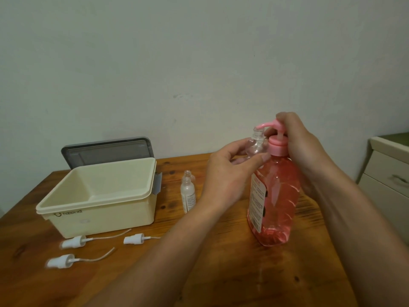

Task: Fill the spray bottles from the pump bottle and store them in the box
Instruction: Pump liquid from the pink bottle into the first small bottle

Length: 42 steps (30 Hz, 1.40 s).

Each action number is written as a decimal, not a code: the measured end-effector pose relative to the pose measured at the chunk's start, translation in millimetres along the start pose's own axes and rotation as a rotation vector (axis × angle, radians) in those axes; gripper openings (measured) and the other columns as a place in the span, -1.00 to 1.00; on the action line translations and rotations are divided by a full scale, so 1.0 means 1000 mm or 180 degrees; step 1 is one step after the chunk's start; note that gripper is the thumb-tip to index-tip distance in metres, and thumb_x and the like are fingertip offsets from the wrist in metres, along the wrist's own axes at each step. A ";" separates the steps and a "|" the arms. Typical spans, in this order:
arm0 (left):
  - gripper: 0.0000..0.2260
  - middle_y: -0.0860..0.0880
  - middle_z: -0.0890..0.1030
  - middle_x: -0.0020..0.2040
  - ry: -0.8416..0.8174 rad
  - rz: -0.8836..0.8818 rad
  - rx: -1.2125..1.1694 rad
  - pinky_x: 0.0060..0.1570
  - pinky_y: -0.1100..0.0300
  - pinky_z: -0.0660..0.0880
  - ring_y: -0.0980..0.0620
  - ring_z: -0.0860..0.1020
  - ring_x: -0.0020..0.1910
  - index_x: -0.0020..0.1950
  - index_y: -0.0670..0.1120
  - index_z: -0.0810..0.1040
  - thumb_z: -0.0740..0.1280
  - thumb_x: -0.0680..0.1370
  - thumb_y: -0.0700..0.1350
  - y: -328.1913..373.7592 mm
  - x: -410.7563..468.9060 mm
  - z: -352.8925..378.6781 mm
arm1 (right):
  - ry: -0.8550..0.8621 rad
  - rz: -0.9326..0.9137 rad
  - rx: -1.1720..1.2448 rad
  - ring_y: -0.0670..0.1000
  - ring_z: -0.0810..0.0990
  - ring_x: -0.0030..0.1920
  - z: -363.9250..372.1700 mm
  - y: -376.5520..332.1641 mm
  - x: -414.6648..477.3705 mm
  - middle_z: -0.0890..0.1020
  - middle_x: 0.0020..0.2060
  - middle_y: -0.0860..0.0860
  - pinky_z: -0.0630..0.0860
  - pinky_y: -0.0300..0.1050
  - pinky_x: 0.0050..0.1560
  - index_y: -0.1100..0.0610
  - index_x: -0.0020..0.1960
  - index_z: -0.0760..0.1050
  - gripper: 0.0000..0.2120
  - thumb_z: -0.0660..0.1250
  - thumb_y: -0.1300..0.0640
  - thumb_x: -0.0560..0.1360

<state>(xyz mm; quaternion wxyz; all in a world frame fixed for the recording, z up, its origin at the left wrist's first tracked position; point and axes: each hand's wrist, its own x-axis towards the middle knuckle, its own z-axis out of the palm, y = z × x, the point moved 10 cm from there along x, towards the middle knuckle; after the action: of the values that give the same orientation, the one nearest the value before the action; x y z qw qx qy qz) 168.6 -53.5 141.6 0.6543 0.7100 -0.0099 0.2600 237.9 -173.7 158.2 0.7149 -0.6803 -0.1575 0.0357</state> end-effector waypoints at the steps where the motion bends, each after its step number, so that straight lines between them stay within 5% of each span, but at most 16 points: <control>1: -0.62 -0.04 0.71 0.02 0.0016 0.0004 -0.0001 -0.15 0.39 0.56 0.13 0.68 -0.08 0.25 -0.15 0.59 0.50 0.44 -0.19 0.001 0.000 -0.001 | 0.0001 -0.0001 -0.0011 0.03 0.57 -0.36 0.000 0.000 0.000 0.62 -0.39 -0.01 0.48 0.00 -0.22 0.04 -0.25 0.55 -0.64 0.18 -0.18 0.51; 8: -0.64 0.07 0.69 -0.05 -0.0017 0.0005 0.0017 -0.22 0.45 0.52 0.24 0.66 -0.13 0.23 -0.12 0.59 0.50 0.44 -0.22 0.001 0.000 -0.002 | 0.0022 -0.0006 0.0104 0.03 0.57 -0.39 -0.001 -0.002 -0.002 0.62 -0.43 0.00 0.49 -0.02 -0.24 0.14 -0.10 0.57 -0.67 0.17 -0.07 0.56; 17: -0.63 0.17 0.65 -0.13 -0.0006 0.0047 0.0057 -0.27 0.52 0.46 0.37 0.61 -0.21 0.23 -0.12 0.59 0.50 0.43 -0.25 0.005 0.001 -0.004 | 0.0012 -0.0002 0.0128 -0.02 0.54 -0.47 0.000 -0.003 -0.005 0.59 -0.49 -0.03 0.45 -0.11 -0.33 0.11 -0.18 0.52 -0.69 0.17 -0.06 0.57; 33: -0.63 0.14 0.66 -0.06 0.0115 0.0075 0.0212 -0.24 0.53 0.46 0.38 0.61 -0.16 0.22 -0.13 0.59 0.52 0.42 -0.22 0.006 0.001 -0.008 | 0.0010 0.0044 0.0218 -0.04 0.54 -0.48 0.000 -0.004 -0.006 0.58 -0.50 -0.03 0.48 -0.22 -0.44 0.14 -0.14 0.51 -0.72 0.16 -0.02 0.58; 42: -0.62 0.13 0.66 -0.05 0.0159 0.0092 0.0215 -0.23 0.53 0.46 0.37 0.61 -0.16 0.22 -0.13 0.59 0.52 0.42 -0.21 0.007 0.002 -0.010 | -0.0005 0.0055 0.0194 -0.03 0.55 -0.45 0.001 -0.002 -0.003 0.59 -0.47 -0.03 0.49 -0.13 -0.32 0.11 -0.17 0.51 -0.69 0.17 -0.07 0.57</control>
<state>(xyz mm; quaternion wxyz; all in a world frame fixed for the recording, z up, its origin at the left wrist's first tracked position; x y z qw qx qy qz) 164.1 -44.3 148.5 0.6262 0.7248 0.0051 0.2872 234.1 -173.7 159.6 0.7349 -0.6595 -0.1510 0.0472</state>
